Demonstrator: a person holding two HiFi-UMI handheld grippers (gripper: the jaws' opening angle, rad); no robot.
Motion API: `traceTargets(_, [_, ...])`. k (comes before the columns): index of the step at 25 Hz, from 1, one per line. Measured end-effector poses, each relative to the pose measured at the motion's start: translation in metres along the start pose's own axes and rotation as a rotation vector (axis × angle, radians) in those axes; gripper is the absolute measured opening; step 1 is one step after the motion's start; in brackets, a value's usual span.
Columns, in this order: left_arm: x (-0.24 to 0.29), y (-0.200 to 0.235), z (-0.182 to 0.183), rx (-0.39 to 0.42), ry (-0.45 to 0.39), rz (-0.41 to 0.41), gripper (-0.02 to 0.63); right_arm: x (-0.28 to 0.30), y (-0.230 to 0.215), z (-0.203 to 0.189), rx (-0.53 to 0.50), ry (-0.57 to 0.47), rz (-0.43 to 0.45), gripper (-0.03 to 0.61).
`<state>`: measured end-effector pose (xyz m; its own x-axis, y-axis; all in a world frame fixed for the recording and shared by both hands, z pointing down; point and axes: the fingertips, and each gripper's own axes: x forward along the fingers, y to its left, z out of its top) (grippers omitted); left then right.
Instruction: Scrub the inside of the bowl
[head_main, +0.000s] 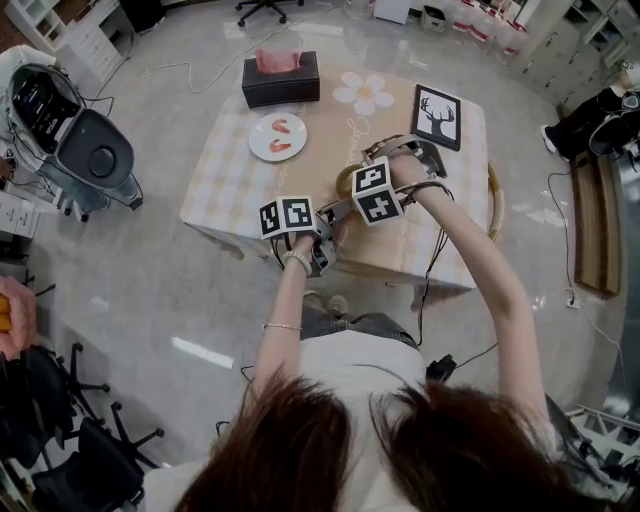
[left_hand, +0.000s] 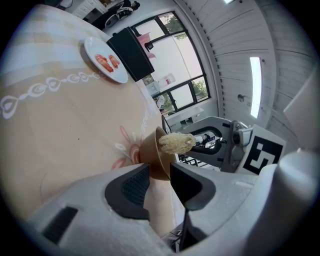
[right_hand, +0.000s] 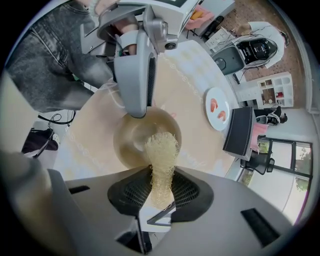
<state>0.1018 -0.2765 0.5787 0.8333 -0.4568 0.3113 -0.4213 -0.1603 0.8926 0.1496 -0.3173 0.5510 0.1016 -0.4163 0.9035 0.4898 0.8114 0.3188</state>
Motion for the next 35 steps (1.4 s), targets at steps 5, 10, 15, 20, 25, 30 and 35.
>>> traceTargets(5, [-0.001, 0.001, 0.001, -0.009, -0.001, 0.004, 0.126, -0.002, 0.0, 0.0, -0.004, 0.009, 0.003, 0.095])
traceTargets(10, [-0.001, 0.002, -0.001, -0.022, -0.004, -0.003, 0.123, -0.006, 0.004, -0.003, -0.007, 0.022, 0.004, 0.095])
traceTargets(15, [0.001, 0.003, -0.001, -0.051, -0.011, -0.013, 0.115, -0.007, 0.013, -0.007, -0.01, 0.031, 0.015, 0.095])
traceTargets(20, [0.001, 0.003, 0.0, -0.059, -0.017, -0.016, 0.112, -0.008, 0.022, -0.01, -0.02, 0.043, 0.028, 0.095])
traceTargets(25, [0.001, 0.002, 0.0, -0.059, -0.023, -0.021, 0.112, -0.011, 0.031, -0.007, -0.035, 0.043, 0.035, 0.095])
traceTargets(30, [0.0, 0.002, 0.001, -0.062, -0.024, -0.023, 0.112, -0.014, 0.038, -0.002, -0.057, 0.043, 0.039, 0.095])
traceTargets(35, [0.0, 0.0, 0.001, -0.064, -0.024, -0.024, 0.112, -0.018, 0.044, 0.004, -0.079, 0.04, 0.044, 0.095])
